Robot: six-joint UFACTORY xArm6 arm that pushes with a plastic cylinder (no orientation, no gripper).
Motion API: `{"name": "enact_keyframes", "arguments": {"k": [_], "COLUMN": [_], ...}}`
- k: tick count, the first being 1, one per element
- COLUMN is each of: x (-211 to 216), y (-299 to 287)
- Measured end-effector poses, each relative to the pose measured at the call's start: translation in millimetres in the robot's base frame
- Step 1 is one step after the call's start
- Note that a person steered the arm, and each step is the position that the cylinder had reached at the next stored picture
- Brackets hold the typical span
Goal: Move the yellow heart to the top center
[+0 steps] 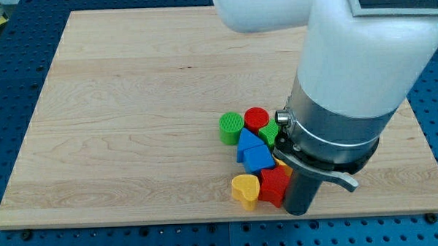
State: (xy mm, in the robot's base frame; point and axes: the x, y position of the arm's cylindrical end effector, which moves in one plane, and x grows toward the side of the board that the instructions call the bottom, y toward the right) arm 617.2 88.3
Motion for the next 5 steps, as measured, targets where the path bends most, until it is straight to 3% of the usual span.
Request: {"name": "enact_keyframes", "arguments": {"k": [5], "x": [1.2], "y": [-95.5]}}
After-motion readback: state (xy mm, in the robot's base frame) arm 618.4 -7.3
